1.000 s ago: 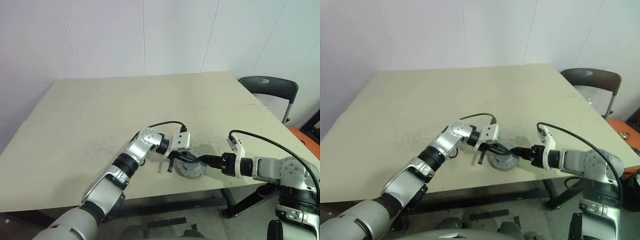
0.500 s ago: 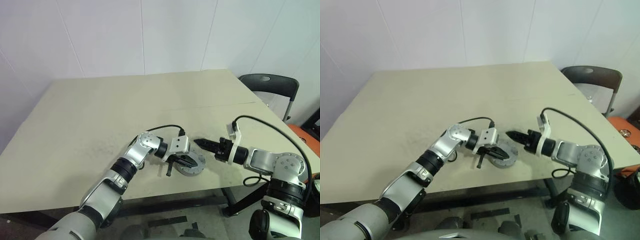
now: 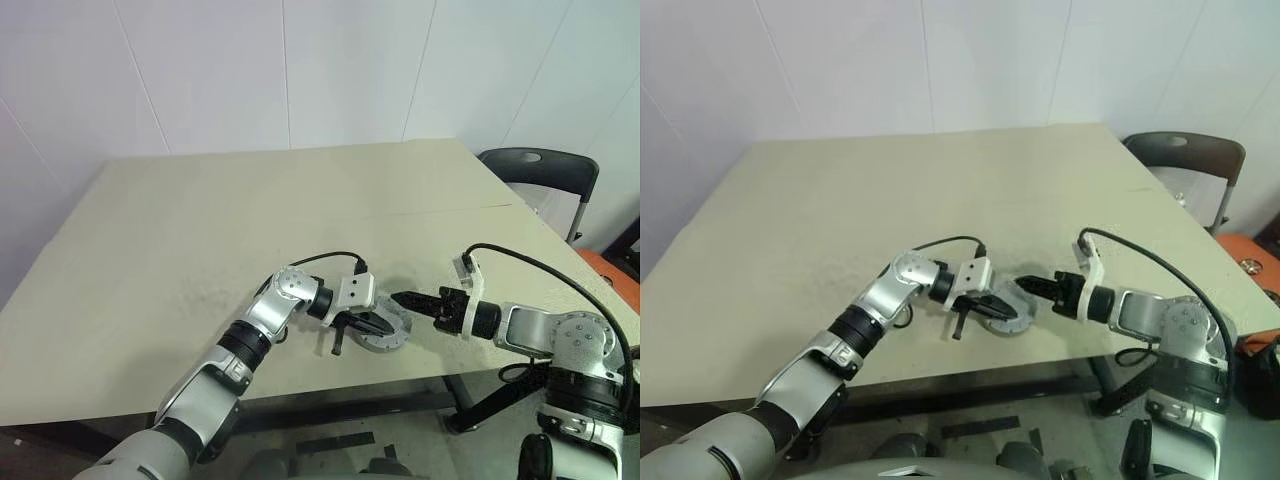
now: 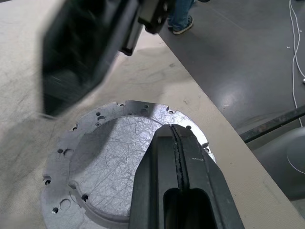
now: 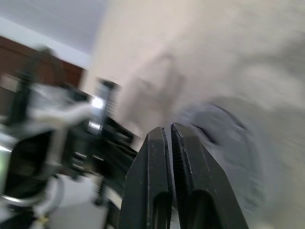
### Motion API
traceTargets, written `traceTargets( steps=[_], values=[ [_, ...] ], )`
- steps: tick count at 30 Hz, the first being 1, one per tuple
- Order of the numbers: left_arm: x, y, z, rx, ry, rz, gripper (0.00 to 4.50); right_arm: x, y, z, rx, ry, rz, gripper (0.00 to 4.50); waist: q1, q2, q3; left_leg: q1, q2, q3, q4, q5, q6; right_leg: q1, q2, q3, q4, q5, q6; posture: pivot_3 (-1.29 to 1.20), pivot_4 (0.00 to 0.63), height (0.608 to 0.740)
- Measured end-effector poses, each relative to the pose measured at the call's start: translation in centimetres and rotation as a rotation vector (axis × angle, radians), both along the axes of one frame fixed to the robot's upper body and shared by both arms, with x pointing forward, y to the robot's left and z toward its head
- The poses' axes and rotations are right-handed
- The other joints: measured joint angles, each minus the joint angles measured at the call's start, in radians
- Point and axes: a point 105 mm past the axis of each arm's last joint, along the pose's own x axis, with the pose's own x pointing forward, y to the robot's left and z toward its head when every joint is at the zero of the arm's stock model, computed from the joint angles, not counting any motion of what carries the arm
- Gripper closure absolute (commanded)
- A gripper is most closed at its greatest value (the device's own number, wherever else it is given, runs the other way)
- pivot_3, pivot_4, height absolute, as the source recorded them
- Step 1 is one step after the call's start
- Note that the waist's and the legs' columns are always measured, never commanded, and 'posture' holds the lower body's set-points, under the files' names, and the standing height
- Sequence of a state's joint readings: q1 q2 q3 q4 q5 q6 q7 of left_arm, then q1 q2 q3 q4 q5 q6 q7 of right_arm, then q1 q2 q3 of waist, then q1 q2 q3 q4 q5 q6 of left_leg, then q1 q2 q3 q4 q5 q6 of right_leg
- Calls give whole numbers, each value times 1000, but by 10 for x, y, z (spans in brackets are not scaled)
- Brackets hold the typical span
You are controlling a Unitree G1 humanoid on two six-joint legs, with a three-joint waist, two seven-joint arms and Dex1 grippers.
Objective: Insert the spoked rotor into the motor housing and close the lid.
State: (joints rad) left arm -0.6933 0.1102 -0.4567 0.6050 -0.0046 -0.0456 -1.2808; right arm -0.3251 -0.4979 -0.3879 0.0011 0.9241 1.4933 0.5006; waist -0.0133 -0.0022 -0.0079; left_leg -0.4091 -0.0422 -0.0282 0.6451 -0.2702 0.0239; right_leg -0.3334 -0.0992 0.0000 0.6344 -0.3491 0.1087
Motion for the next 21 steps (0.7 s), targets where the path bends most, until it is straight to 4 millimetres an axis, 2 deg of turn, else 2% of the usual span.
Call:
traceTargets(
  steps=[3,7,10,12,13,16,21],
  values=[
    [7,9,3,25,-23,11,4500,-1,-8,0,-50,-4,13,4260,-3,0,1,0,0,0,0,0,0,-1,0,0,0,0,0,0,0,740],
    [23,32,5,74,-58,72,4500,-2,-17,1,-91,-4,15,4260,0,0,2,1,0,0,0,0,0,-1,0,0,1,0,0,0,0,740],
    [33,53,-4,147,-60,137,4500,-8,-27,-6,-134,33,15,4260,4,0,5,-1,0,0,0,0,0,-2,-1,0,0,0,0,0,0,740],
    [35,74,-20,221,-23,186,4500,-14,-34,-15,-168,75,17,4260,5,2,10,-3,-2,0,0,0,0,-4,-2,0,0,0,0,0,0,740],
    [35,73,-19,205,-20,190,4500,-19,-37,-22,-190,106,17,4260,7,1,11,-6,-2,0,0,0,0,-7,-3,0,0,0,1,0,0,740],
    [35,72,-19,205,-29,185,4500,-25,-33,-32,-205,144,48,4260,6,2,11,-7,-4,0,1,0,0,-7,-4,0,0,1,1,0,0,740],
    [35,71,-21,205,-33,191,4500,-24,-17,-33,-121,140,56,4260,7,3,11,-5,-4,0,2,0,-1,-5,-3,0,1,1,2,0,0,740]
  ],
)
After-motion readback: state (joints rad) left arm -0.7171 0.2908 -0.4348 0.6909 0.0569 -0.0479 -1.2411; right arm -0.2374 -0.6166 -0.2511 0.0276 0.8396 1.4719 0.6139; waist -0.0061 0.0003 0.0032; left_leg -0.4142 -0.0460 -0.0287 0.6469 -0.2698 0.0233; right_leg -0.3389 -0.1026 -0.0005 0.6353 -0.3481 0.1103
